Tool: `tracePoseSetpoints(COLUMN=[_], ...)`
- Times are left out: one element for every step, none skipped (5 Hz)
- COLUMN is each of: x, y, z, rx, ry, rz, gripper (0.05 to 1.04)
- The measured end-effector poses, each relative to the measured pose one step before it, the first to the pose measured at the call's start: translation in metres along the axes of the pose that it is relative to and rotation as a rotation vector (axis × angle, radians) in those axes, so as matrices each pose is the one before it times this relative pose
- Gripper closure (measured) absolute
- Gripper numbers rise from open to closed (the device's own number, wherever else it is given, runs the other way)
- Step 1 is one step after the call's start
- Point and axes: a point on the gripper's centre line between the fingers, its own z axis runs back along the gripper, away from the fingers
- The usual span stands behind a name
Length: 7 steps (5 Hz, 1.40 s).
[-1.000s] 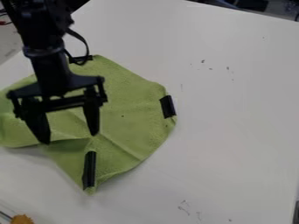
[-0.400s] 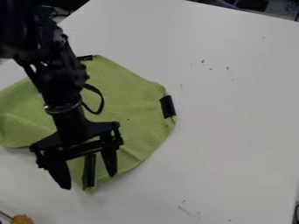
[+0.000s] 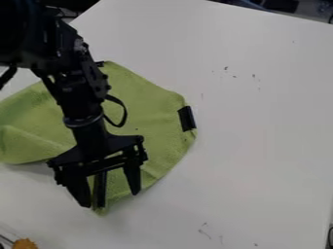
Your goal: Move the cloth to the bottom left of the table
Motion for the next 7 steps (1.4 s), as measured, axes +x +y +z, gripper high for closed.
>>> tracePoseSetpoints(x=[0.00459,0.00286,0.00307,0.00054,-0.00164,0.00001,-0.00563], y=[-0.00396,-0.00147,-0.00191,0.00065,0.00313,0.00137,-0.00253], z=[-0.00533,-0.00483,-0.00148,-0.00365,-0.00294,-0.00006,0.01286], rx=[-0.0183,-0.0094,-0.0101,-0.0089,-0.0032,0.0108,0.0465], ry=[-0.0056,-0.0029,-0.0162,-0.0026,-0.0017,-0.0040,-0.0380], rz=[-0.0148,-0.0115,-0.0074,0.0099,0.0058,0.0120,-0.0108], gripper=[0.133,0.417,0.725,0.938,0.994,0.831,0.562])
